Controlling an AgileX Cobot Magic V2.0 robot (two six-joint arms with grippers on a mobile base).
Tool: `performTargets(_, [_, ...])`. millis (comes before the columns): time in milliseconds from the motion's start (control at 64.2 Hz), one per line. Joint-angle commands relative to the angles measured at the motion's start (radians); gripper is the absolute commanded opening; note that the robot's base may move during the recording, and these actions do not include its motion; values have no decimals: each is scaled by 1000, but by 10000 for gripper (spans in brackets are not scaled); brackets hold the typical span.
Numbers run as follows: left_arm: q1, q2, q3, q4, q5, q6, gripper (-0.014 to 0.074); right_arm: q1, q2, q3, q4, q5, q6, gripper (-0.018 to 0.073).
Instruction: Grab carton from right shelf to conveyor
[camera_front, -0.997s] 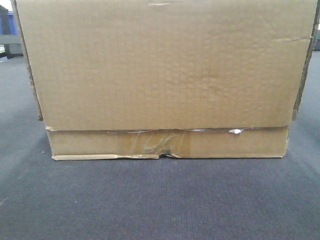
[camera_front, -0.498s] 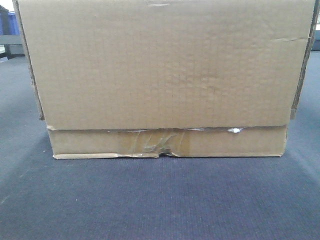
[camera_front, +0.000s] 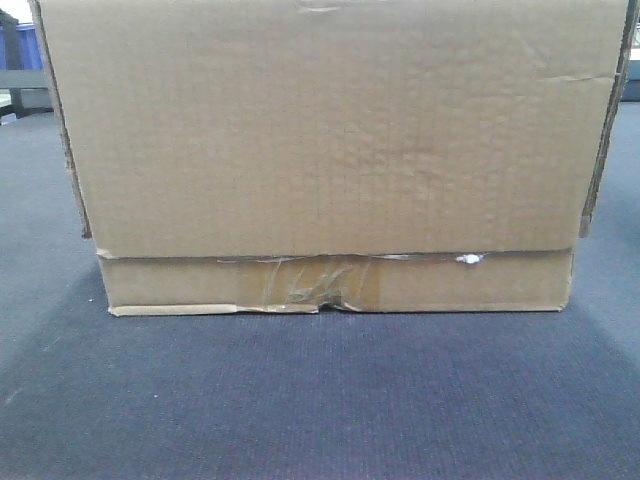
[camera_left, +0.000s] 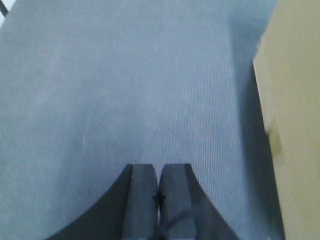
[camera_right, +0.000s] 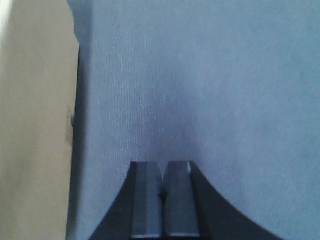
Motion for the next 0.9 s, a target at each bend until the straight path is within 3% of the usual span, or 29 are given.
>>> performTargets(0, [5, -107, 141, -14, -132, 6, 4, -5, -71, 108, -7, -111, -9, -70])
performTargets(234, [5, -375, 403, -12, -295, 6, 4, -5, -292, 401, -7, -342, -26, -70])
performTargets(467, [5, -618, 522, -6, -331, 6, 4, -5, -545, 621, -7, -462, -103, -70])
performTargets(888, [5, -805, 538, -4, -331, 6, 4, -5, -968, 703, -7, -494, -103, -70])
